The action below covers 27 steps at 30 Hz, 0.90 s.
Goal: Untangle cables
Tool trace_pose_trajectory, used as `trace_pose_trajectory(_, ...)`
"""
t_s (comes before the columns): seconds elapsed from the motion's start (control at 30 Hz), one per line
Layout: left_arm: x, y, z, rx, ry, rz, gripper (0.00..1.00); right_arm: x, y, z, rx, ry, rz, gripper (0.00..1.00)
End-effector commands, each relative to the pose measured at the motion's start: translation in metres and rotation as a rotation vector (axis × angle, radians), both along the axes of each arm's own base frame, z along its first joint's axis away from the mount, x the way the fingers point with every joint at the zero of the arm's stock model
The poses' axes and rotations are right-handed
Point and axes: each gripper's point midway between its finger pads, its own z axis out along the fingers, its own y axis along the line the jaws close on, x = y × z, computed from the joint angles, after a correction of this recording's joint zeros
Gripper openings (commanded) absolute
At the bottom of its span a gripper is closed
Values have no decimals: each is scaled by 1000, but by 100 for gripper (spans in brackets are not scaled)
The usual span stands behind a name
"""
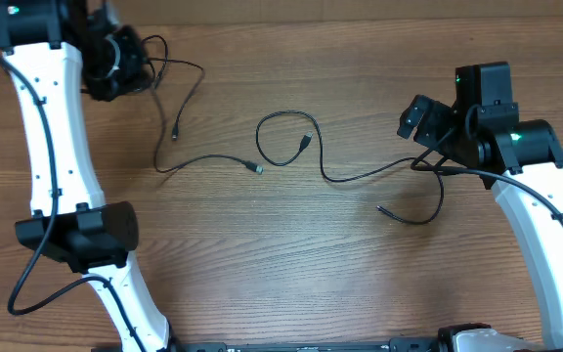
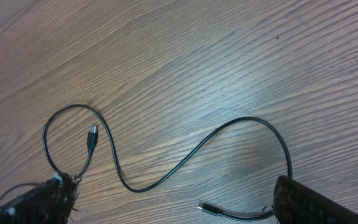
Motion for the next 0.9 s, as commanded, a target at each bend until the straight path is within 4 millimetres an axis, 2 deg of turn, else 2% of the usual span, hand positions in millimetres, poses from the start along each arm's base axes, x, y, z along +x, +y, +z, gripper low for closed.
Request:
trace_pose_trajectory(0.0,-8,57,-6,154,56,259,4,1,-3,1,-10,-6,-5,100)
trace_pose_trajectory(0.03,-12,81,-9,224,73,323,4,1,-3,1,-10,-6,-5,100)
trace_pose_trajectory(0.13,-15,121,-15,351,91,402,4,1,-3,1,-10,-6,-5,100)
trace_pose_trajectory(0.33,-5,181,-34,518,92,495,4,1,-3,1,-10,-6,-5,100)
trace_pose_trajectory(0.47,1,225,-36,637,60,519,4,1,-3,1,-10,-6,-5,100)
trace_pose_trajectory(0.63,-23,281,-30,728,76,655,4,1,-3,1,-10,-6,-5,100)
trace_pose_trajectory(0.73,-44,303,-33,709,105,738,13,1,-3,1,-10,-6,-5,100)
trace_pose_trajectory(0.77,-52,308,-35,698,119,767,18,1,-3,1,-10,-6,-5,100)
trace_pose_trajectory(0.8,-58,312,-37,688,133,790,37,1,-3,1,-10,-6,-5,100)
trace_pose_trajectory(0.83,-62,313,-39,677,142,794,60,1,-3,1,-10,-6,-5,100)
trace_pose_trajectory(0.87,-64,314,-41,661,149,794,92,1,-3,1,-10,-6,-5,100)
